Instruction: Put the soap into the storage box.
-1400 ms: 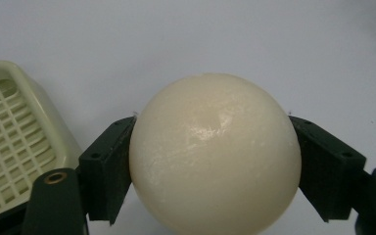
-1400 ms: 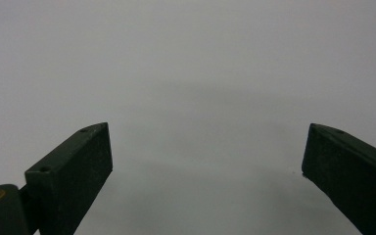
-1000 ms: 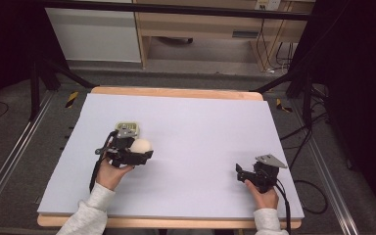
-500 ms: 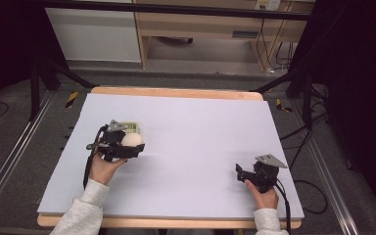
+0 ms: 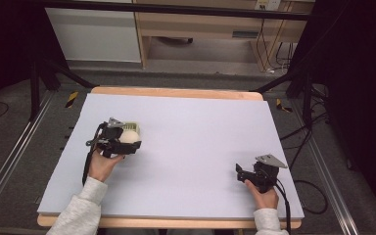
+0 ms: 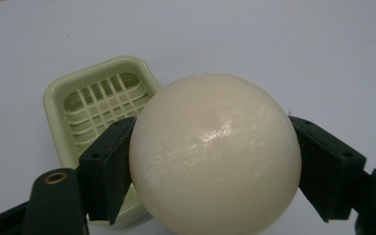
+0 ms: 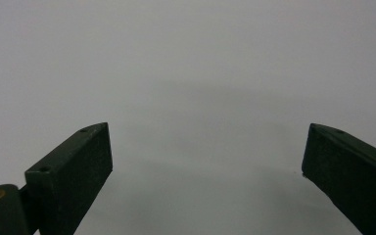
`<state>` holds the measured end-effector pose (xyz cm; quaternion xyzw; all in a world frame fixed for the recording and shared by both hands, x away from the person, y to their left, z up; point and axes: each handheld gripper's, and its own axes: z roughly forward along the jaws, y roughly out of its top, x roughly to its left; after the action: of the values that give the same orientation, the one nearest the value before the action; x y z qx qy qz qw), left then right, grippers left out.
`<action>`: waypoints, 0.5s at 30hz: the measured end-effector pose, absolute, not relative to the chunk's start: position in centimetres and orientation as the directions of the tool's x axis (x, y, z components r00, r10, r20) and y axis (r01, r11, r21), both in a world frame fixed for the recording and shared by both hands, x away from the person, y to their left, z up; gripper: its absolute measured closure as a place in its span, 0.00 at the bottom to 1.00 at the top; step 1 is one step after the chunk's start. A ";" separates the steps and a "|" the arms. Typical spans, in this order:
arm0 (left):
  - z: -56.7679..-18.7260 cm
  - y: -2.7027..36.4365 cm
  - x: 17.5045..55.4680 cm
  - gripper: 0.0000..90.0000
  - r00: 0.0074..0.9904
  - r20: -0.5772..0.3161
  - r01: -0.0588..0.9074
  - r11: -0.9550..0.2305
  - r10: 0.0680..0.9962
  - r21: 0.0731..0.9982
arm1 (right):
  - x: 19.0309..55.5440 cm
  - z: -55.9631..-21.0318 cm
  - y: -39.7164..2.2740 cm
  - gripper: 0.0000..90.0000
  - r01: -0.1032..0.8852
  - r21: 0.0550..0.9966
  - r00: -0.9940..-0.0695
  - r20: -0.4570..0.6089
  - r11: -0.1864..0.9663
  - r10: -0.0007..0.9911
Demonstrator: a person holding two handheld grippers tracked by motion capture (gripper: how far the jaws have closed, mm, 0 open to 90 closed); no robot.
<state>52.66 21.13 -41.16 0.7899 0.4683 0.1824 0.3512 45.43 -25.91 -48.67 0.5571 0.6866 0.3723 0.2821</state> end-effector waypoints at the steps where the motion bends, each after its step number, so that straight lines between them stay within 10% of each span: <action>1: -41.2 21.2 52.8 0.25 0.497 -0.040 0.614 -0.319 0.867 0.722 | 45.4 -48.7 -25.9 0.06 0.555 0.825 -0.222 0.028 0.103 0.975; 15: -40.9 21.9 54.3 0.25 0.470 -0.037 0.618 -0.299 0.882 0.727 | 45.5 -48.7 -25.9 0.06 0.555 0.825 -0.220 0.022 0.106 0.975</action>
<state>54.28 21.91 -40.87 0.7833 0.4786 0.1894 0.3486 45.47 -25.91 -48.70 0.5564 0.6876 0.3705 0.2834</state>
